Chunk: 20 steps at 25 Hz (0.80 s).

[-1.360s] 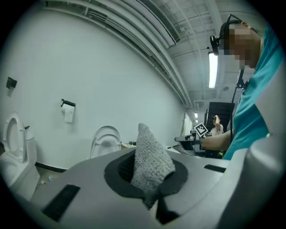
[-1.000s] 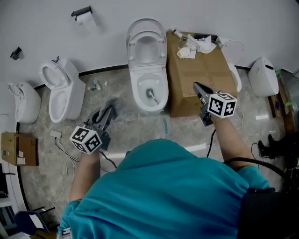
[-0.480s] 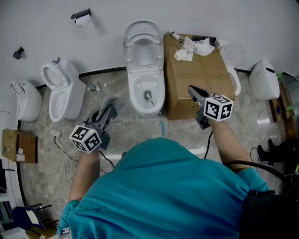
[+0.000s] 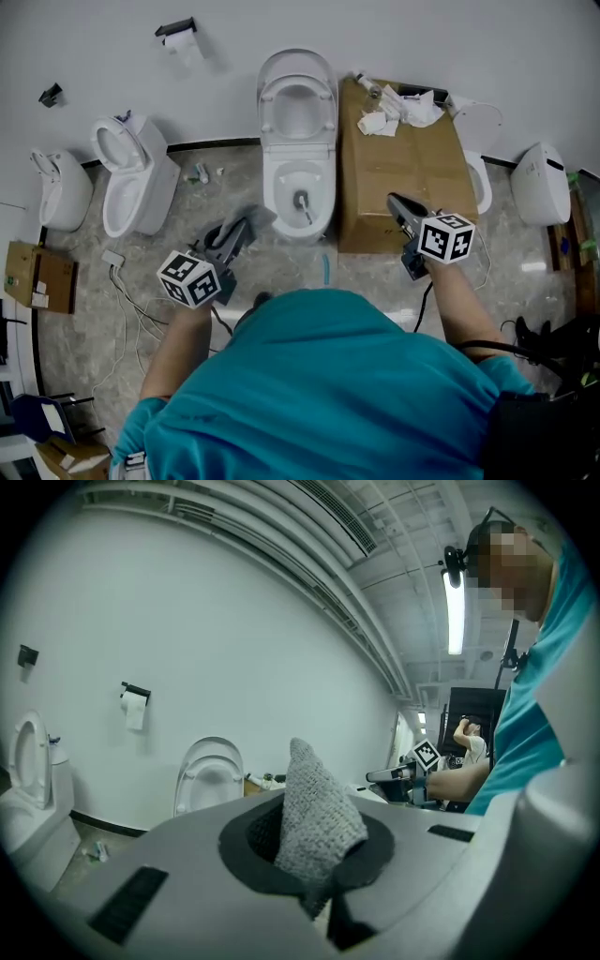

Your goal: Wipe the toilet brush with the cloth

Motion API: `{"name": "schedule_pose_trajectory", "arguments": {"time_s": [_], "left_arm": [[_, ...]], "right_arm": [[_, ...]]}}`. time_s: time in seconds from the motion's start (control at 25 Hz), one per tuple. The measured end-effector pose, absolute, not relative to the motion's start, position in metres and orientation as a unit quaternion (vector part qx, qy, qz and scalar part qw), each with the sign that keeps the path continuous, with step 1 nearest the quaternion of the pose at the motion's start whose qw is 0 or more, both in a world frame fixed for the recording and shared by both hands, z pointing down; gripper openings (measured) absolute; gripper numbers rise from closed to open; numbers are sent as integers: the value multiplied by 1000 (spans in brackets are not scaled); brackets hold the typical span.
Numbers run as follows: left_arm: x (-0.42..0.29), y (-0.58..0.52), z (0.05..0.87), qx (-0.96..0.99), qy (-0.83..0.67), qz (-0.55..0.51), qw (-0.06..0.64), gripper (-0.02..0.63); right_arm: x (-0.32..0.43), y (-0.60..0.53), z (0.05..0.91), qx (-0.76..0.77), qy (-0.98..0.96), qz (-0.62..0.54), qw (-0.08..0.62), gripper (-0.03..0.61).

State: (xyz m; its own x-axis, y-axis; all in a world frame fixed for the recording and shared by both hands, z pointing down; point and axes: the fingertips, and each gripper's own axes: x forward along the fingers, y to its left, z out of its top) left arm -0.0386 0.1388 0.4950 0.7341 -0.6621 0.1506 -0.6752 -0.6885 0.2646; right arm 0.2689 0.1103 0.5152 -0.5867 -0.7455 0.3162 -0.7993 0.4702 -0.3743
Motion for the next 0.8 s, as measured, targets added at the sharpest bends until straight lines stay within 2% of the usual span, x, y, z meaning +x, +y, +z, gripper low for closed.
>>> {"name": "schedule_pose_trajectory", "arguments": {"time_s": [0.44,0.8], "left_arm": [[-68,47,522,923,-340,12,178,12],[-142,-98,539,940,-281,26,190,12]], "right_arm": [[225,35,537,452,-849,261,81,-5],[161,-78,542,516,-810,273,60,-5]]}}
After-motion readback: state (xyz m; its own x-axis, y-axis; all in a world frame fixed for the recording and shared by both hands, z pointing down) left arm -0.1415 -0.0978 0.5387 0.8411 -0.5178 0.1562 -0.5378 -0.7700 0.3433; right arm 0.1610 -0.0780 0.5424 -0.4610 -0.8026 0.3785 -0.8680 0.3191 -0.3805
